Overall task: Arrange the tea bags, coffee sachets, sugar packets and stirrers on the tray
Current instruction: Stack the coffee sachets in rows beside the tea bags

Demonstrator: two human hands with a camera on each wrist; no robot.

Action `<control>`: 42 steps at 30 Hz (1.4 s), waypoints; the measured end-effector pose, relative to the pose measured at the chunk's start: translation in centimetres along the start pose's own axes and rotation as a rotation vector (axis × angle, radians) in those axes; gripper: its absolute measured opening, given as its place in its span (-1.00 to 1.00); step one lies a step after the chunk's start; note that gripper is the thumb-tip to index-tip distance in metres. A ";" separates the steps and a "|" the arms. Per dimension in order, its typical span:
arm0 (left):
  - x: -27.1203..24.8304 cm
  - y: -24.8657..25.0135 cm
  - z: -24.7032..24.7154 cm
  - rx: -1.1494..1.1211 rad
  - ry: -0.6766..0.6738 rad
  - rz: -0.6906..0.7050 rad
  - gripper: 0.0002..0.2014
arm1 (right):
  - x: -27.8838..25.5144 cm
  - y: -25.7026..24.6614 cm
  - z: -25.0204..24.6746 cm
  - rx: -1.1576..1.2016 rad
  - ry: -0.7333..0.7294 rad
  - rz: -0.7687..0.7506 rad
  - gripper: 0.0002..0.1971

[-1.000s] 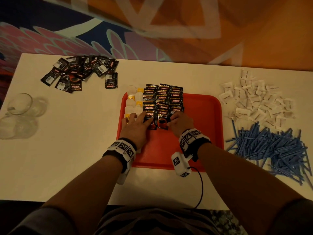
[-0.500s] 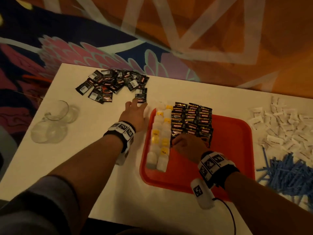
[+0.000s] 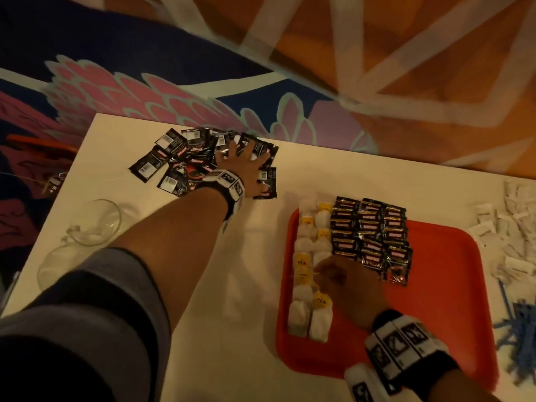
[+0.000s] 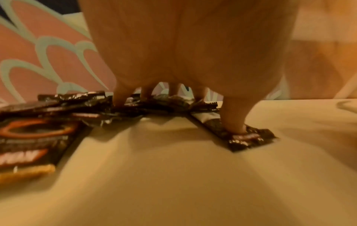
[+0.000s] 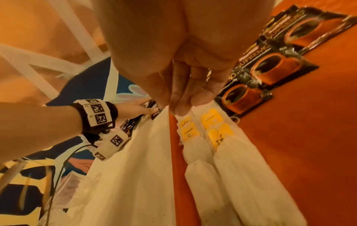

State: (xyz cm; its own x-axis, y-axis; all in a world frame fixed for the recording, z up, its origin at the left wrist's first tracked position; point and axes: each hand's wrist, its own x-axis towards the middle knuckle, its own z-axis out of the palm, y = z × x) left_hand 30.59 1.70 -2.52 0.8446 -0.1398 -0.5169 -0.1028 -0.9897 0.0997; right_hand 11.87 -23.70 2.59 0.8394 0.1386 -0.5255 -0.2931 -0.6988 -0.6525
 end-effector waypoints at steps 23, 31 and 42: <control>-17.3 -4.1 8.9 -0.653 0.375 -0.507 -0.29 | 7.8 -9.1 10.7 -0.359 -0.041 0.176 -0.19; -14.2 -3.2 9.4 -0.948 0.184 -0.470 -0.18 | 8.7 -11.1 12.9 -0.176 -0.060 0.192 -0.39; -15.6 -3.5 9.7 -1.341 0.291 -0.403 -0.66 | 8.1 -10.8 12.3 0.053 -0.016 0.114 -0.61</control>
State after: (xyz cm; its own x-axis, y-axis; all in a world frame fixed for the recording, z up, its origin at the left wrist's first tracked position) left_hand 12.74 7.08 -3.05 0.7889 0.3125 -0.5291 0.5926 -0.1592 0.7896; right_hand 16.20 -6.45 -1.32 0.7921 0.0717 -0.6062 -0.4105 -0.6724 -0.6159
